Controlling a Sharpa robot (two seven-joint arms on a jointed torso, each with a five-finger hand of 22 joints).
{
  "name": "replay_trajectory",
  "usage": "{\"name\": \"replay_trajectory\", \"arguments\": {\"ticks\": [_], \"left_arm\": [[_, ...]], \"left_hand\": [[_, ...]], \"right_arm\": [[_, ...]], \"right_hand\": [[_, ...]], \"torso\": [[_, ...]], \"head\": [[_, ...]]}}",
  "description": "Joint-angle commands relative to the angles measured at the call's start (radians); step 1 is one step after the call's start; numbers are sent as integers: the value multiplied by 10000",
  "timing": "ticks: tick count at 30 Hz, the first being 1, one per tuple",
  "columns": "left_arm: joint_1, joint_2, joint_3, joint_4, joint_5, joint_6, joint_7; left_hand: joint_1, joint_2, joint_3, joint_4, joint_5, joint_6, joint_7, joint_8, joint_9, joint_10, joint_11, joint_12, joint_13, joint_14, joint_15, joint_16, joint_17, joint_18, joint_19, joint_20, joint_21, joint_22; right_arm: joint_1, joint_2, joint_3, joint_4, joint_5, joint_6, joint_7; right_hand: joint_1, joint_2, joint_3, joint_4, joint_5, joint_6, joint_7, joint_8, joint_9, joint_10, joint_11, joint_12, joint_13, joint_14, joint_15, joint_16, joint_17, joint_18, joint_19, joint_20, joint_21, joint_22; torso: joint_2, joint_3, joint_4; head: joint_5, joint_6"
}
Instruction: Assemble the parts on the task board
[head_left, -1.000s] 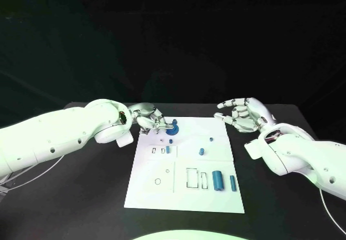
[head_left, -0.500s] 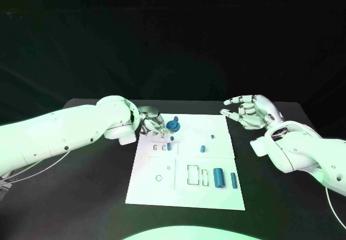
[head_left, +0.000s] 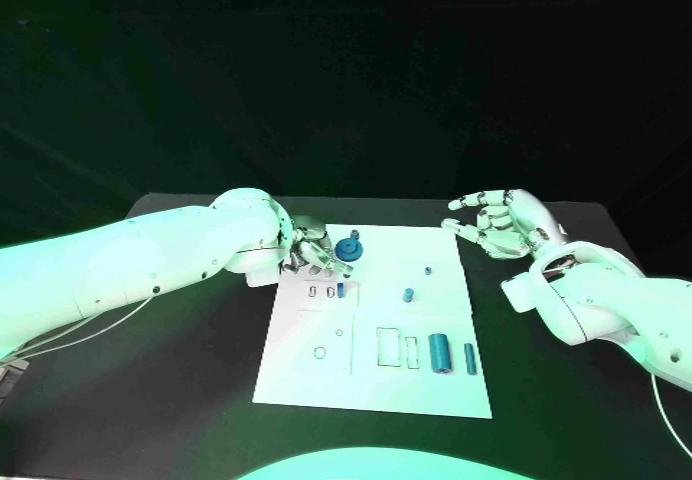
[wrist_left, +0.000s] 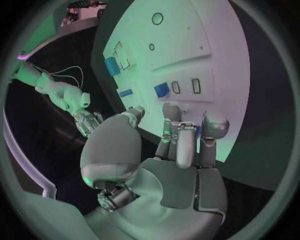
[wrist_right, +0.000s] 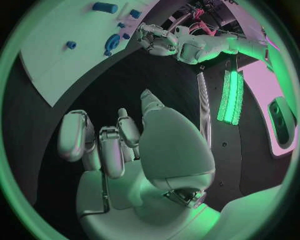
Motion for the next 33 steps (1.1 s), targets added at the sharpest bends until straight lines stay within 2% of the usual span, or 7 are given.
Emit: {"name": "replay_trajectory", "arguments": {"ticks": [1, 3, 13, 17, 18, 20, 33], "left_arm": [[29, 99, -15, -67, -126, 393, -200], [29, 165, -31, -123, -126, 384, -204], [27, 426, -141, -360, -168, 553, -245], [26, 480, -174, -426, -166, 615, -253], [26, 496, -180, -446, -159, 625, -253], [25, 528, -190, -483, -151, 647, -254], [21, 673, -261, -650, -78, 764, -260]], "left_hand": [[-61, 4, -68, 3, -54, -55, -5, 38, 8, -9, -17, 35, 10, 176, -51, -45, 478, -55, -7, -57, 25, -8], [-64, 21, -70, 1, -49, -64, -4, 39, 18, -20, -16, 31, 3, 170, -50, -51, 469, -59, 2, -57, 33, 9], [-49, 48, -69, -7, -37, -85, -3, 40, 38, -38, -14, 29, -3, 157, -47, -65, 447, -57, -7, -55, 29, 2], [-21, 61, -70, -12, -31, -111, 2, 37, 57, -83, -11, -1, -48, 142, -44, -80, 422, -53, -26, -53, 18, -18], [11, 81, -63, -15, -21, -129, 4, 37, 75, -100, -8, -3, -52, 138, -41, -83, 421, -53, -33, -51, 15, -20], [75, 118, -45, -17, -6, -154, 7, 37, 106, -126, -4, -5, -56, 131, -37, -87, 417, -53, -38, -47, 17, -16], [129, 137, -32, -20, -1, -173, 11, 37, 130, -145, -2, -7, -61, 127, -34, -90, 414, -55, -37, -44, 22, -5]], "right_arm": [[-11, 12, 5, -12, -262, 142, 39], [-13, 15, 5, -20, -270, 131, 33], [-16, 16, 5, -37, -281, 70, 20], [-17, 31, 5, -43, -281, 79, 16], [-18, 39, 5, -49, -281, 82, 14], [-21, 56, 5, -60, -281, 91, 12], [-33, 97, 5, -78, -282, 122, 15]], "right_hand": [[12, 60, -32, -3, 19, -14, 16, 44, -14, -78, -8, -75, -30, 692, 17, -61, 1267, 161, -61, -5, -48, 193], [23, 59, -34, -4, 18, -19, 17, 45, -18, -105, -7, -100, -59, 687, 17, -72, 1246, 169, -81, -5, -90, 168], [188, 79, -134, 11, 17, -98, 8, 117, -112, -818, -24, -860, -984, 391, -13, -637, 198, 447, -762, -32, -1610, -779], [198, 90, -158, 17, 17, -120, 10, 129, -132, -927, -23, -970, -1126, 319, -14, -784, -43, 501, -893, -34, -1936, -983], [205, 96, -170, 16, 18, -132, 12, 135, -142, -973, -22, -1017, -1189, 281, -15, -862, -165, 531, -967, -35, -2121, -1100], [225, 124, -225, 17, 17, -168, 7, 172, -181, -1281, -19, -1330, -1594, 51, -20, -1356, -897, 714, -1411, -44, -3225, -1801], [228, 141, -253, 22, 18, -192, 10, 188, -201, -1383, -27, -1444, -1752, 1, -30, -1517, -1078, 739, -1464, -46, -3482, -1970]], "torso": [[5, -11, -23], [7, -10, -30], [-1, -27, 2], [1, -20, -3], [3, -23, -4], [4, -28, -2], [-3, -21, -1]], "head": [[4, -22], [-1, -33], [-47, -61], [-26, -77], [-26, -79], [-51, -79], [-37, -105]]}}
